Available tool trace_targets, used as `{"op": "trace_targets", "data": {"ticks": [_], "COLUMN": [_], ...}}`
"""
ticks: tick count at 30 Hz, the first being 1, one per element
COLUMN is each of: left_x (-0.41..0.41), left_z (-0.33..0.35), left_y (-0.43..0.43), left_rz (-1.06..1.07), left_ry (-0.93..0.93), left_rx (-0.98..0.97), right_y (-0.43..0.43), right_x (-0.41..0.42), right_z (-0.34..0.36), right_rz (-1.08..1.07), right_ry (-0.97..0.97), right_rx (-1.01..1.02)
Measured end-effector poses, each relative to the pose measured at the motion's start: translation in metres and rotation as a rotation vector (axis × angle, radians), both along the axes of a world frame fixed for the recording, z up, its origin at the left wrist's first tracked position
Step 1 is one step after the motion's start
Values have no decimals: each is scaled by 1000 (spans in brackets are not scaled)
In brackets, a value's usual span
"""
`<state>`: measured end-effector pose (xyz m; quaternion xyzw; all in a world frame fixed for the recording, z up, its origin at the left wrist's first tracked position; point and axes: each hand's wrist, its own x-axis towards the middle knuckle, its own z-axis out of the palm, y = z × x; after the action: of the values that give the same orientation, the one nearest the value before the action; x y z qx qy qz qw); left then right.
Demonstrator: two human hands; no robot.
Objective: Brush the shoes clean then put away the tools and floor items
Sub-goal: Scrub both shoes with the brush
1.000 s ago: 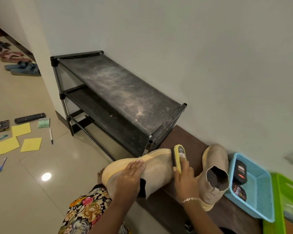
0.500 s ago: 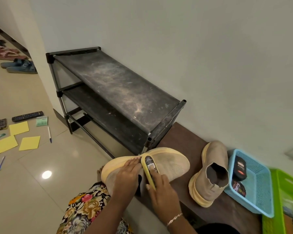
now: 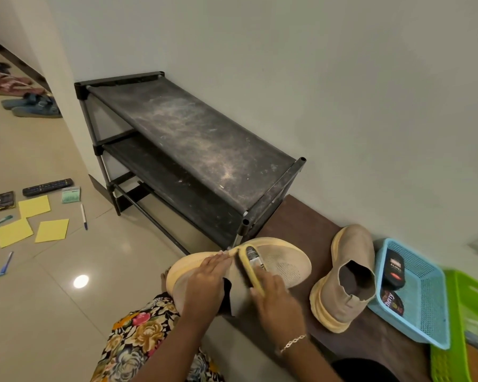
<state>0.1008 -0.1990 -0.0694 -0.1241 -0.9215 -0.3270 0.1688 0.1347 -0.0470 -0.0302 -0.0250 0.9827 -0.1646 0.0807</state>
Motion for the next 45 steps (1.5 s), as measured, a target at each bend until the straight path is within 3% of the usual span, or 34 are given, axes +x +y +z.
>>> {"op": "trace_targets", "data": {"ticks": [3,5,7,9,11,13,17,19,24,26,29,31,34,35,39,42,45], "left_x": [0,0,-1,-1,-2,0,0,-1,-2,-2,-2,-1,-3,-3,-5,-1,-1], "left_z": [2,2,2,3,3,2,2,3,7,7,7,10,10,10,12,16,14], "left_y": [0,2,4,4,3,1,2,5,5,3,2,5,8,8,8,5,4], "left_rz": [-2,3,12,33,55,55,68,80,91,96,90,96,115,120,167,174,152], "left_ry": [-11,-30,-28,-29,-28,-28,-68,-76,-83,-86,-61,-79,-122,-142,-267,-272,-248], "left_rx": [19,28,52,69,75,91,114,131,118,152,149,167,221,239,268,302,312], "right_y": [45,48,21,-14,-25,-3,46,34,-34,-17,29,41,32,22,-42,-20,33], "right_x": [-25,-30,-22,-1,11,3,-21,-21,18,11,-11,-19,-22,-19,18,12,-16], "right_z": [2,6,9,9,7,0,1,5,7,1,-4,-3,0,1,7,0,1], "right_rz": [-312,-487,-401,-118,20,-24,-361,-440,-16,-7,-165,-260,-539,-534,-88,-3,-268], "right_ry": [-27,12,-10,-54,-43,-38,-30,-10,-51,0,-71,-55,11,-2,-28,15,-52], "right_rx": [166,75,-71,-156,-165,-4,240,101,-381,-270,115,242,91,2,-373,-117,256]}}
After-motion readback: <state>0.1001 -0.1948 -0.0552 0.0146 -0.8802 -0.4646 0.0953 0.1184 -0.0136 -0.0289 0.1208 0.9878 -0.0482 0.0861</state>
